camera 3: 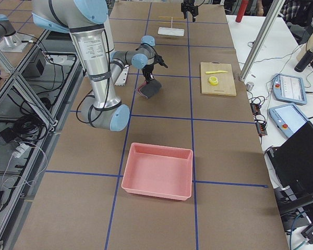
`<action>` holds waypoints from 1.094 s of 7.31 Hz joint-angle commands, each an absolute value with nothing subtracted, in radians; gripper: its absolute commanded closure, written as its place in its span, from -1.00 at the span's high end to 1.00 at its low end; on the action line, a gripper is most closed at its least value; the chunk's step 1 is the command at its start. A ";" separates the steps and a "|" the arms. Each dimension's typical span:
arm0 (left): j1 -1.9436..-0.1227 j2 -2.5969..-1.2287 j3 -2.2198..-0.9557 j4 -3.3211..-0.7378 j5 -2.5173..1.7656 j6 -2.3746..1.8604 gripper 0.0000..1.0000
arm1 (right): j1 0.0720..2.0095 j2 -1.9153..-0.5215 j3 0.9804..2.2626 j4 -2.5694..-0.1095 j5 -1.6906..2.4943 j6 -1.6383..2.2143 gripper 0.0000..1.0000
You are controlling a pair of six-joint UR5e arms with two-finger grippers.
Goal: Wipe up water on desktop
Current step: 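Press the cloth onto the table with the right gripper and wipe forward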
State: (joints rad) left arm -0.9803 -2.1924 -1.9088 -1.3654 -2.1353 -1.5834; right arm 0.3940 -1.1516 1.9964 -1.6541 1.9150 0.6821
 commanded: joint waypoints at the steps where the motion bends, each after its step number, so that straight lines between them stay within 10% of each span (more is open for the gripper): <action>1: -0.979 -2.192 -1.901 -1.365 -2.135 -1.582 0.97 | 0.445 -1.123 1.988 -1.654 2.020 0.698 -1.00; 8: -0.974 -2.194 -1.907 -1.368 -2.137 -1.583 0.97 | 0.665 -1.163 1.754 -1.657 2.020 0.590 -1.00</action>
State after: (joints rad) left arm -0.9745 -2.1936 -1.9042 -1.3682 -2.1370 -1.5829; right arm 0.6072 -1.1598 1.7924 -1.6551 2.0168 0.6421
